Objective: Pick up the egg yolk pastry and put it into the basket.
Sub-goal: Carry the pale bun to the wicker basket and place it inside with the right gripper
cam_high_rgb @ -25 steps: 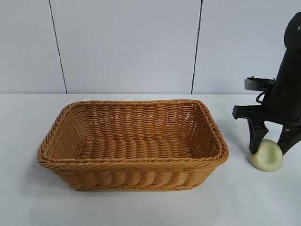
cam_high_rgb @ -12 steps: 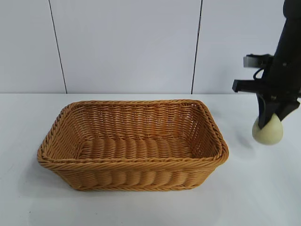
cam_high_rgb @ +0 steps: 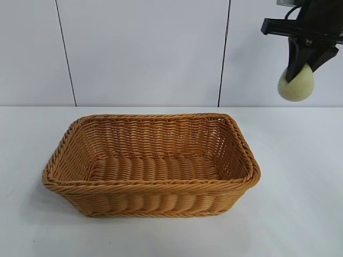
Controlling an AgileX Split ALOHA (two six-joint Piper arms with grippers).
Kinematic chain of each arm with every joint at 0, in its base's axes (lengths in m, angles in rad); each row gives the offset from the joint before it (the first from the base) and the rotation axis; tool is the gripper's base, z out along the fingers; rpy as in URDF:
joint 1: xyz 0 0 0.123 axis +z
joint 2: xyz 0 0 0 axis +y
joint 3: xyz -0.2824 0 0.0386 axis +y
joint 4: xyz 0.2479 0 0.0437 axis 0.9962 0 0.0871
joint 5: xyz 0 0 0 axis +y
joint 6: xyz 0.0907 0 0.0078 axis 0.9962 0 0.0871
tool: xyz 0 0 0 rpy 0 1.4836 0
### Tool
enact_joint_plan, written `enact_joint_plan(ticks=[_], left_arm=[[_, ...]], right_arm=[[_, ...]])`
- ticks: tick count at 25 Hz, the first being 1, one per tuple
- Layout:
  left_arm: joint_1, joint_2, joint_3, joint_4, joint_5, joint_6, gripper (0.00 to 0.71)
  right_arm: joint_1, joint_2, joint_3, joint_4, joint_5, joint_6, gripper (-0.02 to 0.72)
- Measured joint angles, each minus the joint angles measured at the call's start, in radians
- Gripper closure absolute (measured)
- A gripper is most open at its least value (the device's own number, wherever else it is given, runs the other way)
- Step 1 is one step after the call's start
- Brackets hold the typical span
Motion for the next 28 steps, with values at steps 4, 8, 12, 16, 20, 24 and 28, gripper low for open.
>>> enact_joint_plan(ticks=[4, 8, 12, 16, 20, 24, 28], left_arm=[[0.0, 0.0, 0.0, 0.0, 0.0, 0.0, 0.015], [0.0, 0.0, 0.0, 0.0, 0.0, 0.0, 0.015], [0.0, 0.0, 0.0, 0.0, 0.0, 0.0, 0.015], [0.0, 0.0, 0.0, 0.0, 0.0, 0.0, 0.015], [0.0, 0.0, 0.0, 0.0, 0.0, 0.0, 0.015], [0.0, 0.0, 0.0, -0.001, 0.0, 0.0, 0.015], [0.0, 0.0, 0.0, -0.002, 0.0, 0.0, 0.015]], right_arm=[[0.125, 0.0, 0.0, 0.006, 0.0, 0.007, 0.606], [0.266, 0.0, 0.0, 0.01, -0.033, 0.034, 0.606], [0.392, 0.002, 0.0, 0.013, -0.102, 0.063, 0.607], [0.47, 0.043, 0.0, 0.014, -0.147, 0.088, 0.607], [0.495, 0.142, 0.0, 0.014, -0.224, 0.092, 0.607], [0.495, 0.24, 0.0, 0.01, -0.277, 0.096, 0.607], [0.495, 0.272, 0.0, 0.01, -0.281, 0.098, 0.604]])
